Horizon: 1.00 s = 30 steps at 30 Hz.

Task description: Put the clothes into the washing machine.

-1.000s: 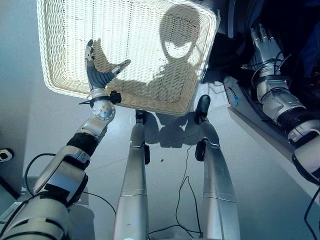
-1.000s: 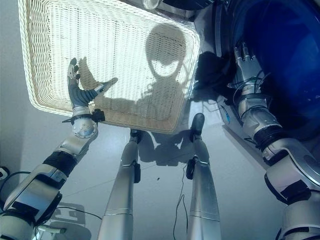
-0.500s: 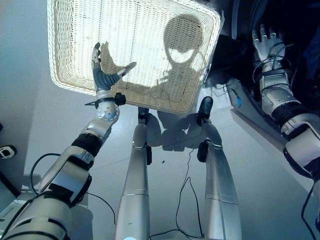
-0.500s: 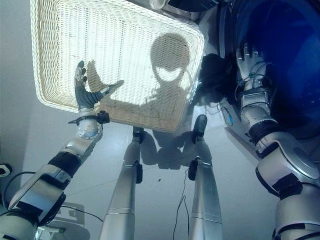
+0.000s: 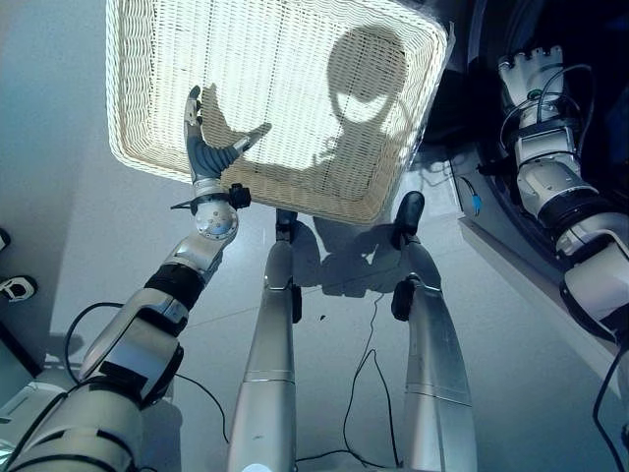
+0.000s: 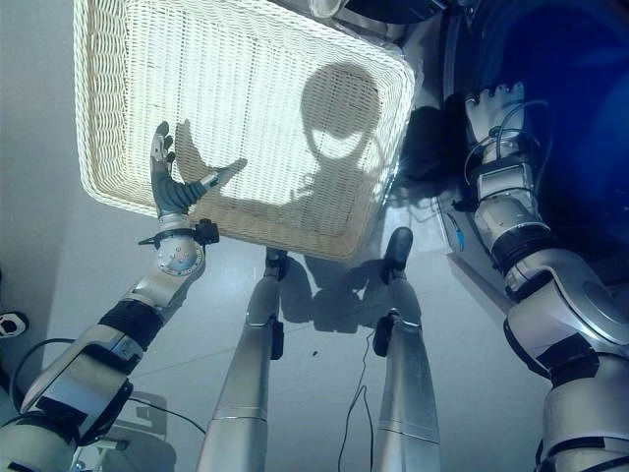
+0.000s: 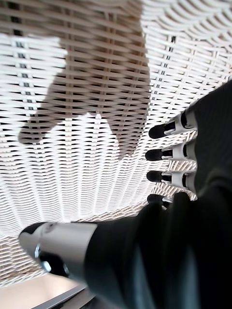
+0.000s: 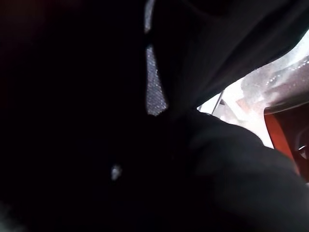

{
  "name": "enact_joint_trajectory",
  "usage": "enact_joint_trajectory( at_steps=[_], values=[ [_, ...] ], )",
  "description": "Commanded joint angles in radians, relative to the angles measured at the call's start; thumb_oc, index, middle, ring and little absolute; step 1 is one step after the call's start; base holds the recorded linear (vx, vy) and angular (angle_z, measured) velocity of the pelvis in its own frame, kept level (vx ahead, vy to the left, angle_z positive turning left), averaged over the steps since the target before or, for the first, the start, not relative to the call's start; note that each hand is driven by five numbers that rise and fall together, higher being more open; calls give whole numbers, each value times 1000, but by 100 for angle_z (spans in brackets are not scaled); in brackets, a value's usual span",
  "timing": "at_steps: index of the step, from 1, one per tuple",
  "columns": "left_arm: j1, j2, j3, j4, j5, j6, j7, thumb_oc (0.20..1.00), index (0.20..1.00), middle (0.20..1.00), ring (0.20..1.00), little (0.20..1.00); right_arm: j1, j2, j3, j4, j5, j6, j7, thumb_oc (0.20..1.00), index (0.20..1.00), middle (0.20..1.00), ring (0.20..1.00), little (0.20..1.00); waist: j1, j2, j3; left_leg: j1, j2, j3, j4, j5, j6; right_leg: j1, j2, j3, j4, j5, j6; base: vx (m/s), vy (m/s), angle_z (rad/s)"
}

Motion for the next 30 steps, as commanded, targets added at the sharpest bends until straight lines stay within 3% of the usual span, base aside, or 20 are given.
enact_joint_trajectory(
  at_steps=[1,2,5,7,10,12,14,16,22,30],
  values=[
    [-3,-28,49,-4,50,-34,25,1000,1000,1000,1000,1000,84,9,56,95,140,-63,-15,200,200,200,200,200,-16,53,2,-32,-102,44,31,-10,108,32,95,-90,-61,47,43,0,0,0],
    [-4,-28,49,-4,50,-34,26,1000,1000,1000,1000,1000,83,9,55,95,152,-65,-20,200,200,200,200,200,-16,53,2,-32,-102,44,31,-10,108,32,95,-89,-60,47,43,0,0,0],
    [-5,-32,49,-2,50,-34,25,1000,1000,1000,1000,1000,80,14,20,93,409,-91,-69,200,200,200,200,200,-15,55,2,-34,-102,43,33,-11,108,29,95,-88,-56,47,43,0,0,0],
    [-7,-32,51,-2,46,-35,19,1000,1000,1000,1000,1000,77,12,-12,87,626,-119,-108,200,200,200,200,200,-14,57,2,-34,-103,42,34,-10,107,29,95,-87,-56,48,44,0,0,0],
    [-11,-28,63,10,31,-38,0,1000,1000,1000,1000,1000,76,19,-178,62,1081,-205,-225,200,200,200,200,200,-16,60,2,-30,-105,38,37,-21,105,29,95,-82,-52,43,44,0,0,0],
    [-7,-27,69,11,29,-41,-4,1000,1000,1000,1000,1000,80,19,-224,54,1138,-215,-237,200,200,200,200,200,-17,60,2,-28,-104,38,37,-25,104,29,95,-81,-51,41,45,0,0,0],
    [22,-21,91,0,33,-51,-6,1000,1000,1000,1000,1000,103,3,-363,30,1415,-303,-314,200,200,200,200,200,-21,57,2,-21,-102,40,37,-38,102,34,95,-79,-53,37,48,1,18,-1],
    [73,-23,110,-27,53,-66,15,1000,1000,1000,1000,1000,158,-17,-499,-19,1568,-387,-382,200,200,200,200,200,-29,52,2,-19,-96,44,35,-46,99,37,96,-76,-58,37,51,-3,36,-2],
    [132,5,116,-75,55,-61,49,1000,1000,1000,1000,1000,220,-93,-655,-57,1839,-567,-447,200,200,200,200,200,-45,28,2,-7,-84,41,26,-58,93,48,104,-69,-68,43,58,-1,3,-1],
    [113,49,108,-63,12,-53,27,1000,1000,1000,1000,1000,201,-166,-667,1,1979,-611,-382,200,200,200,200,200,-51,9,2,1,-81,30,20,-60,93,58,111,-66,-70,45,60,0,-14,-2]
  ],
)
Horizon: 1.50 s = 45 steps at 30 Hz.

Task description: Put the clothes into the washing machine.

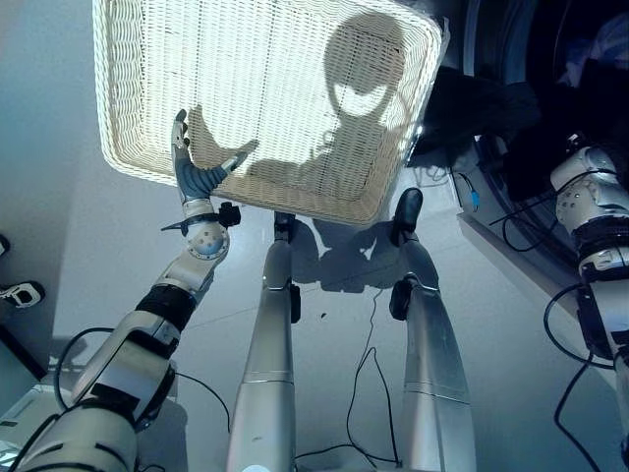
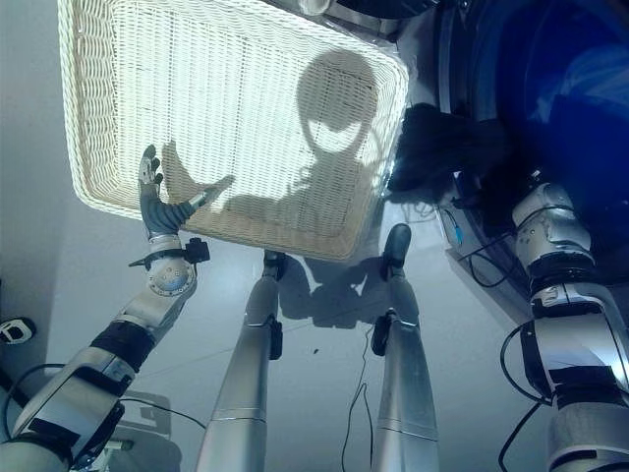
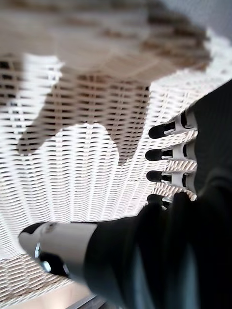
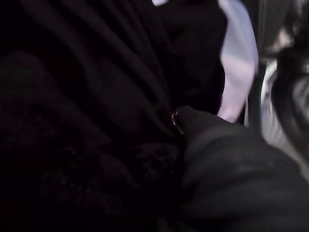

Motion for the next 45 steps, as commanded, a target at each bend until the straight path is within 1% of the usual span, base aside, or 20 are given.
enact_joint_trajectory(
  at_steps=[1,4,6,10,13,15,16,20,21,22,23,25,26,28,29,30,34,42,43,45],
  values=[
    [2,29,52,-10,-24,-36,2,1000,1000,1000,1000,1000,15,-113,9,38,92,-78,13,200,200,200,200,200,-24,9,0,9,-82,24,19,-51,89,49,104,-74,-19,25,62,-2,-46,-5],
    [-13,53,36,-2,-46,-29,-9,1000,1000,1000,1000,1000,-4,-137,21,48,157,-100,29,200,200,200,200,200,-23,4,0,18,-81,19,13,-52,89,61,105,-77,-25,24,60,-3,-63,-3],
    [1,79,32,-2,-56,-37,-17,1000,1000,1000,1000,1000,-36,-182,31,33,178,-150,-22,200,200,200,200,200,-24,-2,0,24,-77,18,14,-58,86,71,105,-80,-29,22,58,-4,-62,-2],
    [109,108,62,-20,-61,-105,-9,1000,1000,1000,1000,1000,-24,-268,-4,-24,90,-282,-262,200,200,200,200,200,-36,-16,0,39,-67,17,11,-67,89,92,117,-77,-35,16,52,-9,-31,-2],
    [144,107,73,-37,-52,-114,0,1000,1000,1000,1000,1000,-1,-298,-30,-75,13,-291,-385,200,200,200,200,200,-42,-24,0,47,-63,23,7,-66,90,101,121,-75,-34,14,51,0,0,0],
    [148,106,81,-47,-51,-103,-13,1000,1000,1000,1000,1000,-16,-342,-21,-127,-76,-232,-523,200,200,200,200,200,-44,-34,0,56,-62,23,5,-66,92,111,123,-74,-36,9,48,0,0,0],
    [144,107,85,-45,-55,-102,-24,1000,1000,1000,1000,1000,-36,-353,-5,-124,-77,-213,-544,200,200,200,200,200,-44,-35,0,57,-63,22,6,-66,93,112,122,-74,-36,7,47,0,0,0],
    [124,106,75,-21,-72,-113,-50,1000,1000,1000,1000,1000,-87,-375,30,-16,-37,-194,-488,200,200,200,200,200,-39,-25,0,61,-64,17,3,-60,95,117,121,-73,-31,-2,42,3,3,-1],
    [119,106,70,-16,-78,-117,-54,1000,1000,1000,1000,1000,-94,-372,39,2,-42,-192,-481,322,322,322,322,322,-37,-22,0,62,-69,14,5,-61,96,117,119,-72,-35,0,42,0,0,0],
    [110,105,59,-9,-80,-118,-53,1000,1000,1000,1000,1000,-107,-366,58,28,-57,-172,-463,915,915,915,915,915,-34,-15,0,58,-70,14,7,-58,95,116,118,-72,-33,-3,40,0,0,0],
    [104,106,51,-5,-91,-116,-56,1000,1000,1000,1000,1000,-105,-352,74,36,-68,-130,-410,1000,1000,1000,1000,1000,-30,-9,0,56,-76,11,11,-57,97,114,116,-71,-33,-3,38,0,0,0],
    [97,104,47,-7,-93,-110,-56,1000,1000,1000,1000,1000,-109,-338,91,38,-90,-99,-402,1000,1000,1000,1000,1000,-27,-4,0,55,-79,12,12,-58,98,113,115,-72,-33,-5,37,0,0,0],
    [90,102,41,-5,-96,-107,-56,1000,1000,1000,1000,1000,-113,-325,104,46,-172,-46,-383,1000,1000,1000,1000,1000,-26,1,0,54,-79,14,13,-57,98,111,112,-73,-32,-4,38,0,0,0],
    [80,102,37,-3,-101,-105,-59,1000,1000,1000,1000,1000,-122,-314,135,23,-208,-5,-377,1000,1000,1000,1000,1000,-25,3,0,51,-82,15,17,-57,99,109,111,-72,-34,-3,38,0,0,0],
    [74,97,34,-9,-100,-100,-55,1000,1000,1000,1000,1000,-132,-289,177,-10,-315,95,-352,1000,1000,1000,1000,1000,-23,7,0,48,-83,19,18,-56,98,107,108,-73,-38,0,38,0,0,0],
    [68,97,31,-13,-102,-94,-54,1000,1000,1000,1000,1000,-142,-282,212,-52,-375,149,-354,1000,1000,1000,1000,1000,-22,8,0,46,-85,20,17,-55,101,106,108,-73,-39,0,37,0,0,0],
    [56,84,30,-22,-96,-86,-56,1000,1000,1000,1000,1000,-166,-254,310,-135,-590,291,-297,1000,1000,1000,1000,1000,-19,15,0,37,-85,30,23,-52,101,97,101,-78,-31,-4,38,0,0,0],
    [49,78,28,-22,-91,-83,-53,1000,1000,1000,1000,1000,-173,-248,341,-158,-650,320,-290,1000,1000,1000,1000,1000,-18,17,0,33,-85,32,22,-50,102,94,100,-78,-30,-5,39,0,0,0],
    [24,67,29,-16,-82,-74,-52,1000,1000,1000,1000,1000,-167,-214,433,-235,-912,380,-201,1000,1000,1000,1000,1000,-19,22,0,19,-82,41,28,-50,103,78,96,-83,-16,-12,43,0,0,0],
    [24,67,29,-16,-82,-74,-52,1000,1000,1000,1000,1000,-167,-214,433,-235,-912,380,-201,1000,1000,1000,1000,1000,-19,22,0,19,-82,41,28,-50,103,78,96,-83,-16,-12,43,0,0,0]
  ],
)
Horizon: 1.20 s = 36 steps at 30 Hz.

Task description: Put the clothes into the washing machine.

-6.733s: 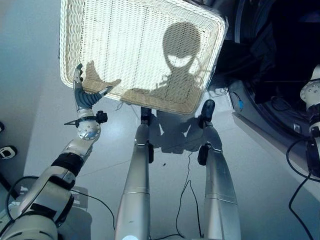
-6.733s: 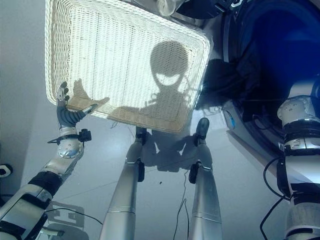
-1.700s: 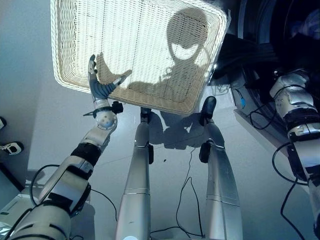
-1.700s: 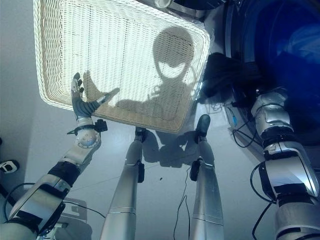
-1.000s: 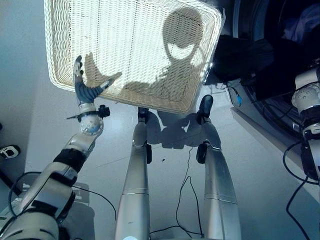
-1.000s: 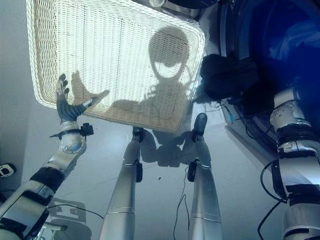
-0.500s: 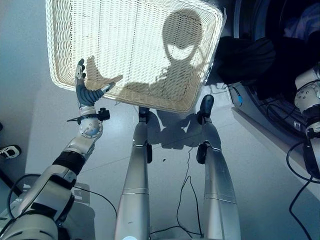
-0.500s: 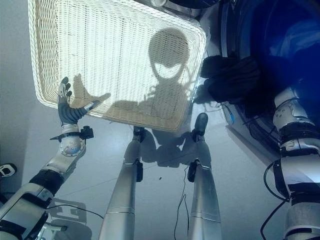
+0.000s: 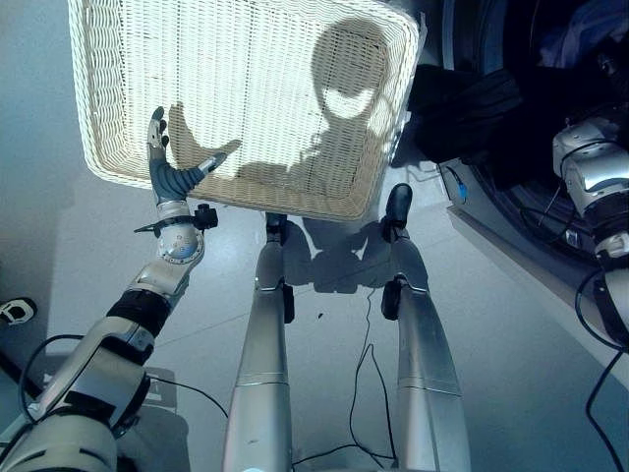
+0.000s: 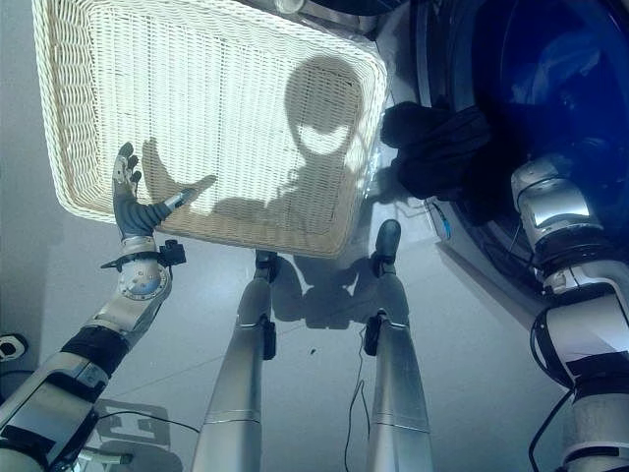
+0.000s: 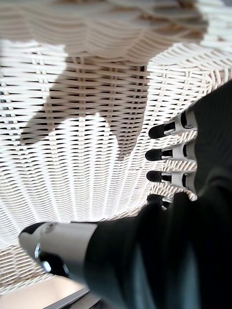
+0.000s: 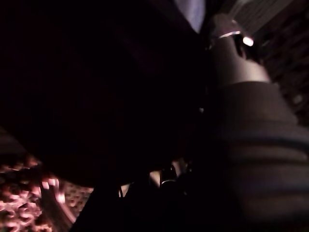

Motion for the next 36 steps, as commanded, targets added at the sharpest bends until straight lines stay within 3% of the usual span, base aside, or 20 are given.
enact_joint_trajectory(
  at_steps=[1,3,8,17,29,33,36],
  values=[
    [-44,-38,38,-5,4,-1,16,1000,1000,1000,1000,1000,13,-146,169,-125,-476,51,129,1000,1000,1000,1000,1000,-2,38,-9,8,-88,30,8,-38,96,30,85,-97,72,-73,41,-43,-20,0],
    [-56,-43,43,-7,20,6,30,1000,1000,1000,1000,1000,97,-119,178,-192,-621,20,168,1000,1000,1000,1000,1000,-10,34,-9,-2,-87,37,13,-38,97,19,86,-99,81,-77,43,-41,-24,3],
    [-52,-57,51,-20,46,13,52,1000,1000,1000,1000,1000,178,-103,172,-269,-725,-25,235,1000,1000,1000,1000,1000,-21,31,-9,-12,-84,47,19,-39,97,5,86,-98,91,-78,45,-6,-2,3],
    [-60,-72,60,-29,68,28,68,1000,1000,1000,1000,1000,264,-63,166,-290,-774,-95,277,1000,1000,1000,1000,1000,-28,28,-9,-20,-82,51,17,-35,94,-7,89,-94,98,-78,47,0,0,0],
    [-86,-79,59,-18,66,39,60,1000,1000,1000,1000,1000,267,-35,233,-232,-849,-103,350,1000,1000,1000,1000,1000,-27,30,-9,-27,-83,54,11,-25,89,-17,90,-94,96,-69,50,0,0,0],
    [-105,-83,45,-12,64,51,64,1000,1000,1000,1000,1000,239,-26,297,-189,-922,-57,445,1000,1000,1000,1000,1000,-24,30,-9,-30,-83,52,13,-21,88,-20,90,-95,97,-67,49,0,0,0],
    [-112,-83,41,-8,59,54,62,1000,1000,1000,1000,1000,228,-19,317,-165,-944,-43,465,1000,1000,1000,1000,1000,-22,30,-9,-27,-82,52,9,-18,86,-17,88,-98,94,-65,50,0,0,0]
  ],
)
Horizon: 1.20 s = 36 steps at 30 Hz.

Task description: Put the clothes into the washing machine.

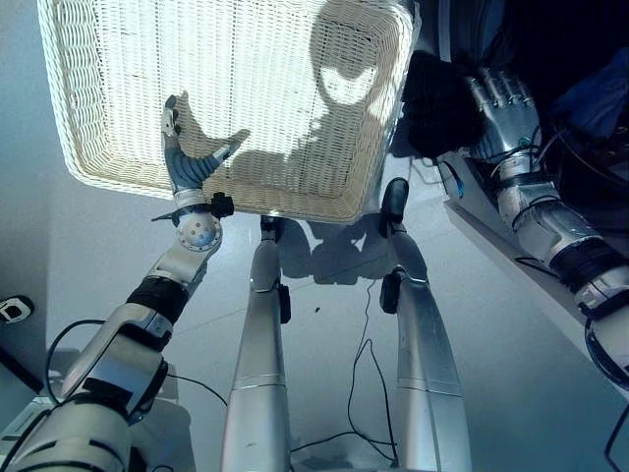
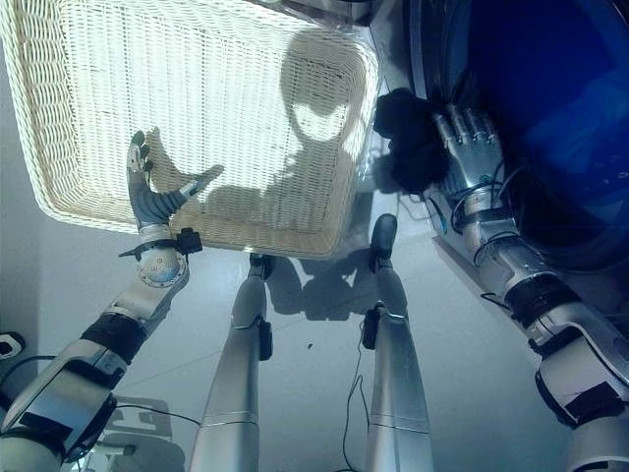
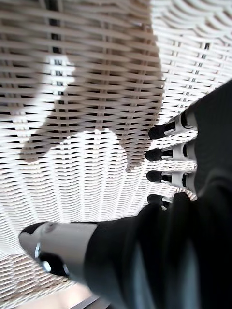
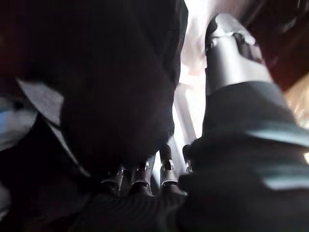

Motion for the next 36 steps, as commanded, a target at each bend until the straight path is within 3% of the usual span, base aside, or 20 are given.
enact_joint_trajectory(
  at_steps=[1,4,11,18,19,20,29,36],
  values=[
    [-49,-20,30,2,8,-14,3,1000,1000,1000,1000,1000,-31,-11,79,58,-64,67,46,1000,1000,1000,1000,1000,8,30,-10,-20,-91,52,43,-19,99,51,87,-94,-8,7,58,0,0,0],
    [-67,-32,19,17,9,-14,-1,1000,1000,1000,1000,1000,-75,27,107,153,-109,130,83,1000,1000,1000,1000,1000,17,38,-10,-23,-93,46,40,-16,98,47,86,-94,-11,11,56,0,0,0],
    [-88,-63,9,27,18,-7,1,1000,1000,1000,1000,1000,-150,85,141,245,-248,184,158,1000,1000,1000,1000,1000,30,54,-10,-25,-101,41,35,-10,100,46,88,-94,-19,16,54,0,0,0],
    [-91,-85,14,27,24,-9,-4,1000,1000,1000,1000,1000,-191,129,157,306,-393,287,256,1000,1000,1000,1000,1000,43,66,-10,-25,-103,41,27,2,99,49,87,-95,-25,18,49,0,0,0],
    [-91,-88,15,28,26,-9,-5,1000,1000,1000,1000,1000,-192,134,156,317,-420,296,262,793,793,793,793,793,43,67,-10,-25,-102,41,26,4,100,49,87,-95,-24,18,48,0,0,0],
    [-91,-90,16,29,25,-8,-6,1000,1000,1000,1000,1000,-193,139,156,327,-455,312,283,200,200,200,200,200,44,68,-10,-26,-103,39,26,4,100,46,87,-94,-24,19,47,0,0,0],
    [-79,-101,24,33,26,-20,-16,1000,1000,1000,1000,1000,-199,159,136,408,-593,347,315,200,200,200,200,200,51,77,-10,-30,-104,37,25,11,102,45,89,-91,-26,24,43,0,0,0],
    [-78,-107,25,31,28,-19,-17,1000,1000,1000,1000,1000,-198,161,125,443,-600,343,288,200,200,200,200,200,54,78,-10,-32,-106,35,28,12,103,47,89,-92,-28,27,42,1,0,1]
  ],
)
